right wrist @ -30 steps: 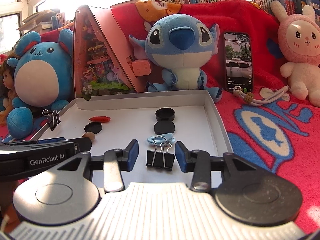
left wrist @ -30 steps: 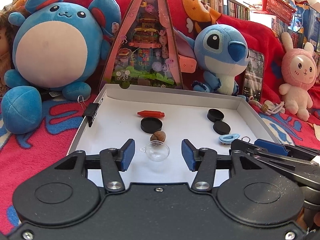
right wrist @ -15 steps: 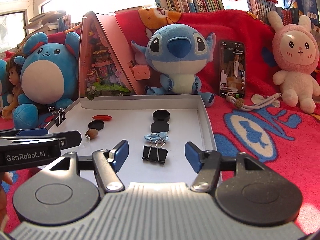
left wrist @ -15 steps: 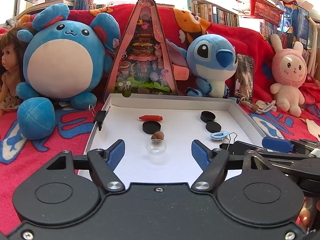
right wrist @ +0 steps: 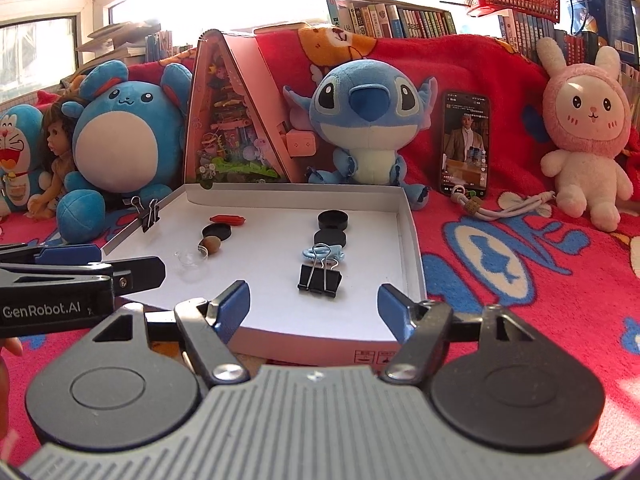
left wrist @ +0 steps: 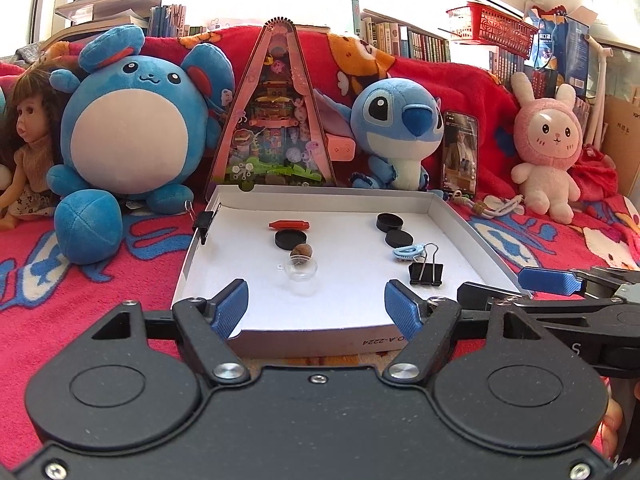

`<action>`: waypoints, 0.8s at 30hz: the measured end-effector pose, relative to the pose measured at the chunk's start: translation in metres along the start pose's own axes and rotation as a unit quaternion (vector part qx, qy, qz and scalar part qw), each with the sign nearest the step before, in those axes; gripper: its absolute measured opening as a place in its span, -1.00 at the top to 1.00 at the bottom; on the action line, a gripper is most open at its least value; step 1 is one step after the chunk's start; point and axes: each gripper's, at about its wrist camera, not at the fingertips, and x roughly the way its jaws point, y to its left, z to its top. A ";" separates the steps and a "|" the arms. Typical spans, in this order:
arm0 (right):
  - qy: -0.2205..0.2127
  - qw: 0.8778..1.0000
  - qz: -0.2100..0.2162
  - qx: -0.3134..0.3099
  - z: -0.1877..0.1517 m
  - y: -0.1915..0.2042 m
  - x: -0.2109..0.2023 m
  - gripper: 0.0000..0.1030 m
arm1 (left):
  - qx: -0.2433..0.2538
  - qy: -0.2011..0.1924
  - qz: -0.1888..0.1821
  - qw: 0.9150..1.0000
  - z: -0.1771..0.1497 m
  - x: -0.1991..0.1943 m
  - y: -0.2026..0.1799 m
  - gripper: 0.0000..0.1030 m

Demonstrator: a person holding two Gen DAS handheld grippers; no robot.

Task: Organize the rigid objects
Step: 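Withdraw both open tools from the box toward the remaining items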

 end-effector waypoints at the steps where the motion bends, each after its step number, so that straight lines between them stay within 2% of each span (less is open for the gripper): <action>1: -0.002 1.000 0.001 -0.001 -0.001 0.000 -0.003 -0.60 | 0.000 -0.001 0.000 1.000 -0.002 -0.003 0.000 -0.43; 7: -0.015 1.000 0.011 -0.013 -0.013 -0.002 -0.030 -0.64 | 0.006 -0.005 -0.004 1.000 -0.018 -0.026 0.001 -0.44; 12: -0.021 0.998 0.007 -0.052 -0.026 0.005 -0.047 -0.65 | 0.019 -0.004 -0.007 1.000 -0.031 -0.042 -0.002 -0.44; 24: -0.001 0.992 0.043 -0.119 -0.059 0.012 -0.075 -0.65 | 0.038 0.016 -0.024 0.999 -0.062 -0.075 -0.003 -0.44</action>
